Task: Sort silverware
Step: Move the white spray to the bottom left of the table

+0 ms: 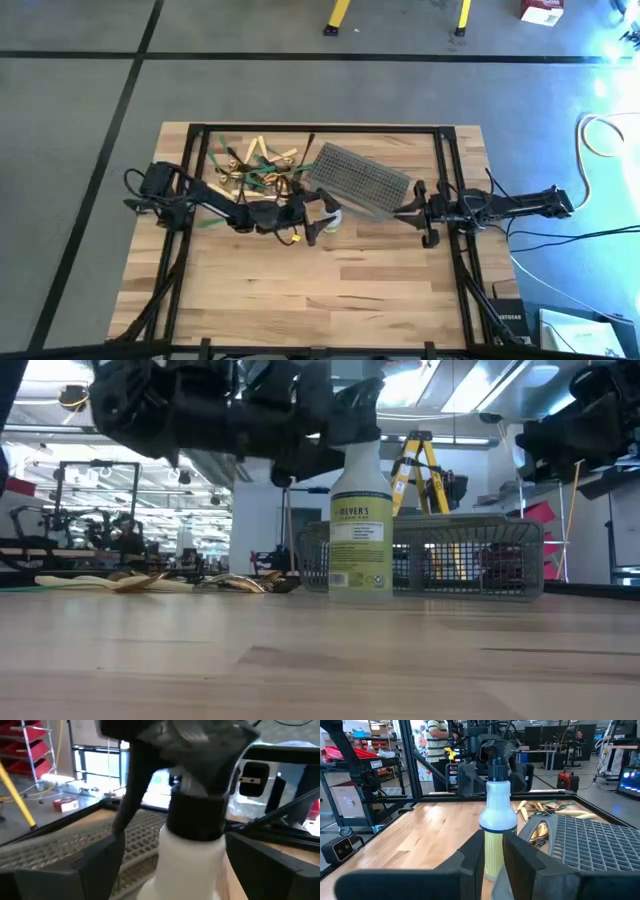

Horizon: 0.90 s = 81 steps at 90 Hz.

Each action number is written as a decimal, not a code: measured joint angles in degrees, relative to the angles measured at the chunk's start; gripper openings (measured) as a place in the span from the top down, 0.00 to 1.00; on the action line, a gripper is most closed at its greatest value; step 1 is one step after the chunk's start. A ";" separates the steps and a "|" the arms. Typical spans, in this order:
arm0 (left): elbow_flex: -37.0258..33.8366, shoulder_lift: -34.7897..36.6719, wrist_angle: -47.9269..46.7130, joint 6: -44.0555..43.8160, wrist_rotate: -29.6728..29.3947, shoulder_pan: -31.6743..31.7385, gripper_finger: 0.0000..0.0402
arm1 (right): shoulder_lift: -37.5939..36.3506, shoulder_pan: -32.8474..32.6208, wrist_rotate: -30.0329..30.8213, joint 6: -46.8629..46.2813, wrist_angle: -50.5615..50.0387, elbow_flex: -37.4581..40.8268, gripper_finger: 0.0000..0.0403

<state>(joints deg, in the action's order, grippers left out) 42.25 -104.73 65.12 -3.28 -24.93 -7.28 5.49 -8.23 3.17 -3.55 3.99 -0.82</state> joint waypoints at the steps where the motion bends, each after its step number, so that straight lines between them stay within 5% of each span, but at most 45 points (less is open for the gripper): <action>1: 0.14 -0.11 0.03 0.10 0.15 0.10 0.18 | -0.01 0.00 0.03 0.01 0.00 0.00 0.87; 30: 1.75 -1.75 -0.18 -0.06 0.82 1.47 0.22 | -0.02 -0.01 0.26 0.56 -0.31 0.02 0.87; 81: 1.78 -1.75 0.80 0.59 -0.05 -1.66 0.57 | 0.00 -0.02 0.28 0.52 -0.77 0.02 0.87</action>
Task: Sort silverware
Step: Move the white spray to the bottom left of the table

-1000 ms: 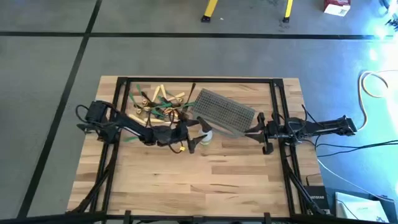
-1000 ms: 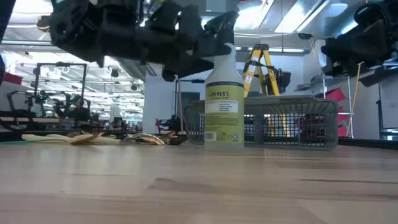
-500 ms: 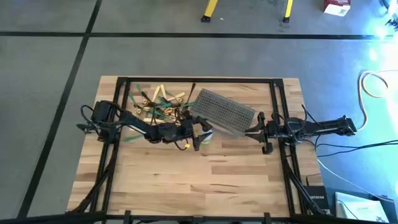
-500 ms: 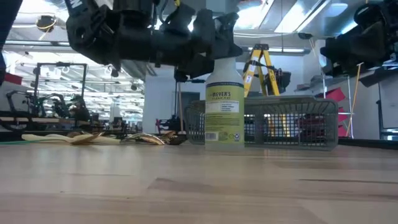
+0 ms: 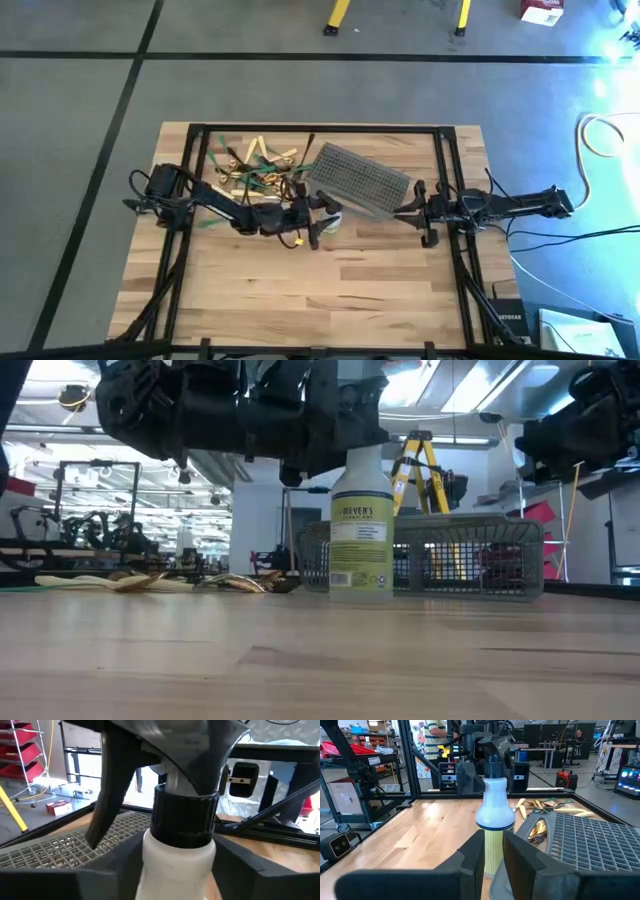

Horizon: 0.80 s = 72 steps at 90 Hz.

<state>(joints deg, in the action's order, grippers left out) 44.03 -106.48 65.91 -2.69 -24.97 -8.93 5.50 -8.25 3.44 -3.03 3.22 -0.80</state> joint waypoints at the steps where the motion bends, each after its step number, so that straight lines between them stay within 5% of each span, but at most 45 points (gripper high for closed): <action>1: 0.00 0.00 0.11 0.03 0.00 -0.01 0.57 | -0.01 0.00 0.00 0.00 -0.01 0.00 0.87; 46: -0.02 4.82 4.50 1.58 -0.58 -3.69 0.60 | -0.02 0.01 0.00 -0.15 0.04 0.00 0.87; 72: -0.02 21.61 -19.70 1.20 -5.63 -14.33 0.60 | 0.00 0.00 0.00 -0.15 0.05 0.00 0.87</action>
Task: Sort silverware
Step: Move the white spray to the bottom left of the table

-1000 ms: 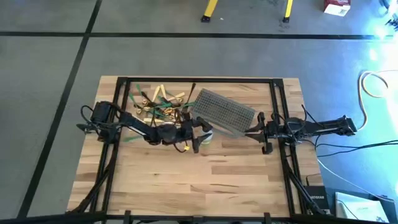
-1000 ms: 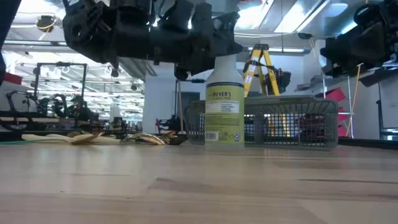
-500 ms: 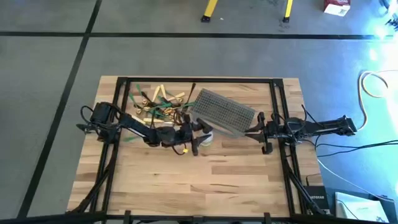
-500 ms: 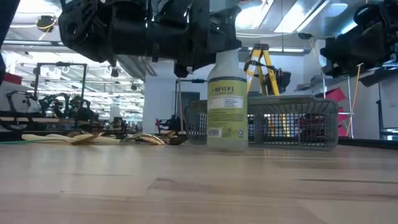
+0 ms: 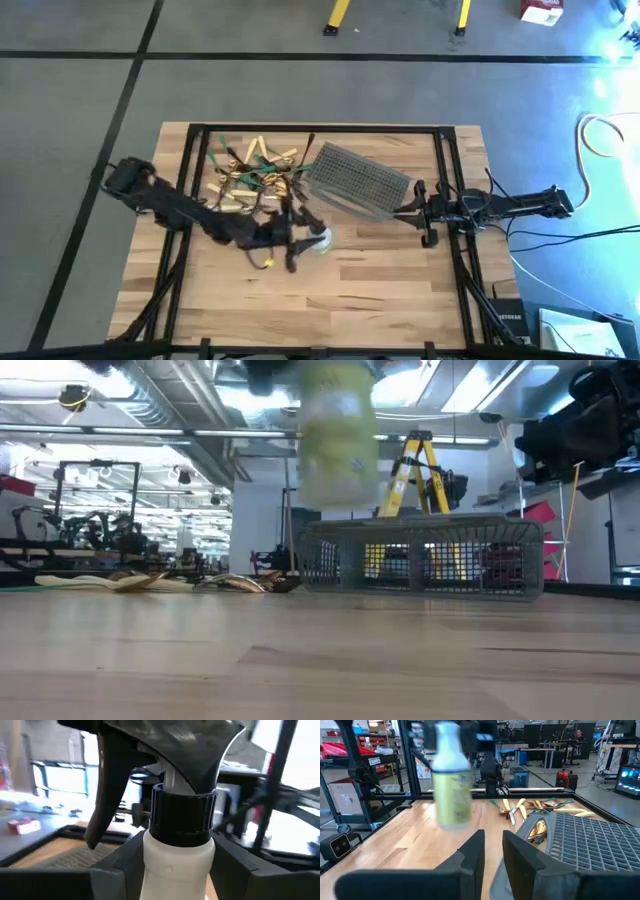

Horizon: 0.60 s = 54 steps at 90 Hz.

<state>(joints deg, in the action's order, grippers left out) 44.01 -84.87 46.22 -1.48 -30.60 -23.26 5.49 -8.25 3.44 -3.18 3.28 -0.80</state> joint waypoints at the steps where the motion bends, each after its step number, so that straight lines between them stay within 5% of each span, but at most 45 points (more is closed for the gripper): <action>1: 0.00 0.79 -1.44 -0.23 -0.51 -0.54 0.60 | -0.01 0.01 0.00 0.00 0.03 0.00 0.87; 21: 0.00 13.09 -22.73 -2.86 -6.87 -13.72 0.60 | -0.02 0.02 0.00 0.02 0.08 0.00 0.87; 35: 0.00 15.55 -25.59 -6.26 -11.80 -22.74 0.60 | -0.02 0.01 0.00 0.00 0.08 0.00 0.87; 54: -2.65 14.84 -26.35 -13.52 -25.98 -33.60 0.60 | 0.00 0.02 0.04 -1.64 0.19 0.00 0.87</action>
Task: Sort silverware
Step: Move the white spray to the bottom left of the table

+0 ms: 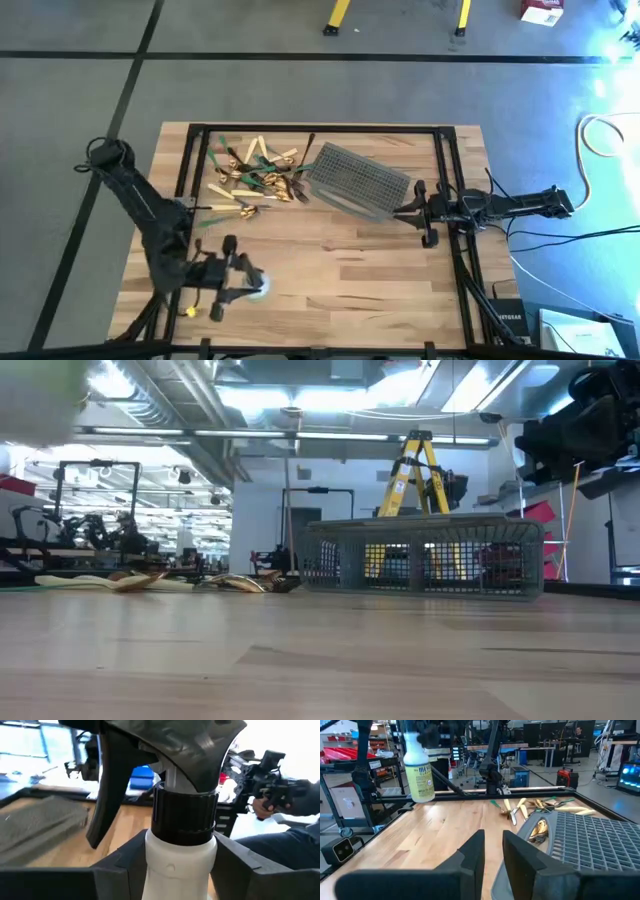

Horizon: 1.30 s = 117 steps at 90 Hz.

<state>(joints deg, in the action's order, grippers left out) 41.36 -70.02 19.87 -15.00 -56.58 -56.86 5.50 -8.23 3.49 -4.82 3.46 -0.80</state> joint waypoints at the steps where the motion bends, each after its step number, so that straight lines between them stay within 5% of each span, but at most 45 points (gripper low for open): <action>1: -0.23 -0.06 -0.10 -0.57 -0.85 -0.61 0.60 | -0.01 0.00 0.00 -0.15 0.00 0.00 0.87; 26: -3.49 -4.32 0.14 -10.62 -22.39 -13.24 0.60 | -0.02 -0.02 0.04 -2.40 0.02 0.00 0.87; 44: -3.49 -10.27 0.03 -15.37 -30.36 -17.99 0.60 | -0.01 -0.01 0.39 -2.41 0.04 0.00 0.87; 71: -3.47 -16.84 -0.45 -23.14 -32.98 -21.16 0.60 | 0.00 0.00 1.38 -2.60 0.07 0.00 0.87; 117: -3.45 -17.26 -6.24 -30.01 -33.44 -20.96 0.59 | -0.01 -0.02 1.61 -2.62 0.07 0.00 0.87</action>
<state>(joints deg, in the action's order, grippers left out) 37.91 -87.29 13.63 -45.01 -90.02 -77.82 5.48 -8.24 5.10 -7.44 3.53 -0.80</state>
